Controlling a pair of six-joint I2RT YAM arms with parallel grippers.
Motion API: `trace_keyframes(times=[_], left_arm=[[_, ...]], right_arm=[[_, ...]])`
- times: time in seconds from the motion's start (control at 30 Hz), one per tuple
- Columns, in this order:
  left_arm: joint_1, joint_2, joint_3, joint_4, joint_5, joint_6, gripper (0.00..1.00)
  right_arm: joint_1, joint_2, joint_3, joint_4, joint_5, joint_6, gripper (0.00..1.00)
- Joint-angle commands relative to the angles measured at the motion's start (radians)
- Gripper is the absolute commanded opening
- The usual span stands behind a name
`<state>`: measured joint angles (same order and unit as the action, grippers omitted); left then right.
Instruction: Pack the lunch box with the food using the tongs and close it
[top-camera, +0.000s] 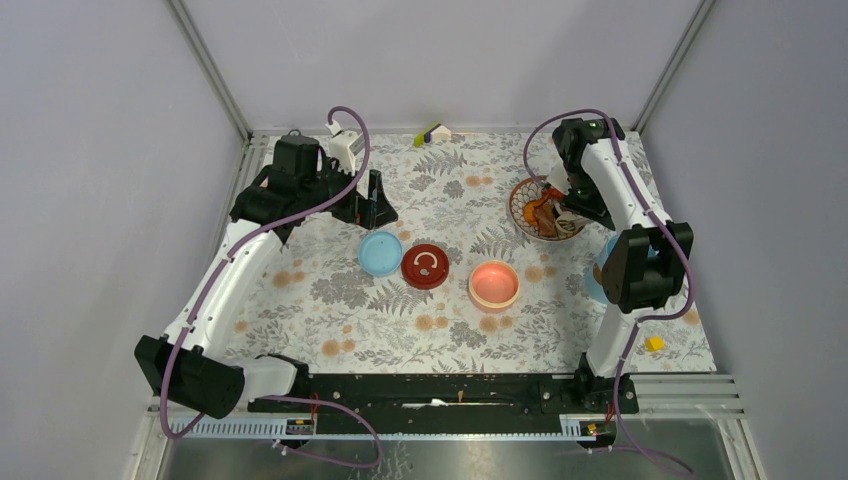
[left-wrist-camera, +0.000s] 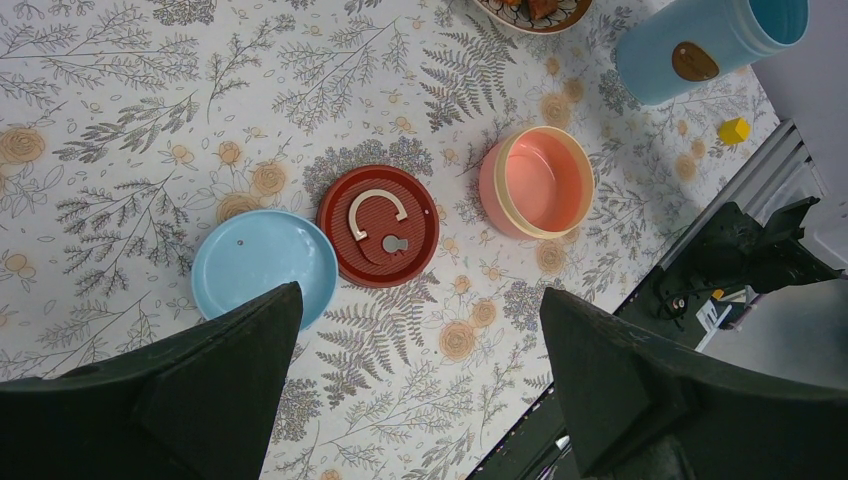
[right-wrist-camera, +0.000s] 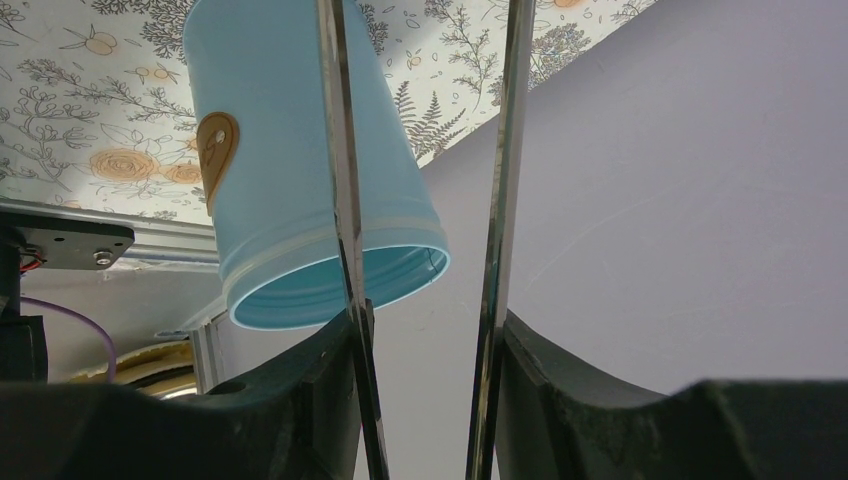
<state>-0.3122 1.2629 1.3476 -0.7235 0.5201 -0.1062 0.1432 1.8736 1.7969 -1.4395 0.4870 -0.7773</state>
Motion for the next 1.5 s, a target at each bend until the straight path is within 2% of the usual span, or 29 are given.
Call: trace_keyframes(times=[0.0,0.77,0.93,1.27,1.47], left_arm=[[0.002,-0.030,0.004,0.033,0.018,-0.003,0.99],[0.003,-0.018,0.005,0.030,0.016,-0.004,0.99],[0.002,-0.013,0.005,0.031,0.015,-0.004,0.99],[0.002,-0.012,0.005,0.033,0.017,-0.007,0.99],[0.002,-0.016,-0.002,0.038,0.007,-0.010,0.99]], right_arm=[[0.009,-0.005,0.026,-0.039,0.020,-0.007,0.50],[0.009,0.068,0.031,-0.039,-0.017,0.005,0.51],[0.009,0.073,0.044,-0.039,-0.017,0.001,0.49],[0.009,-0.008,0.066,-0.039,-0.030,-0.009,0.42],[0.009,-0.073,0.087,-0.039,-0.087,-0.015,0.41]])
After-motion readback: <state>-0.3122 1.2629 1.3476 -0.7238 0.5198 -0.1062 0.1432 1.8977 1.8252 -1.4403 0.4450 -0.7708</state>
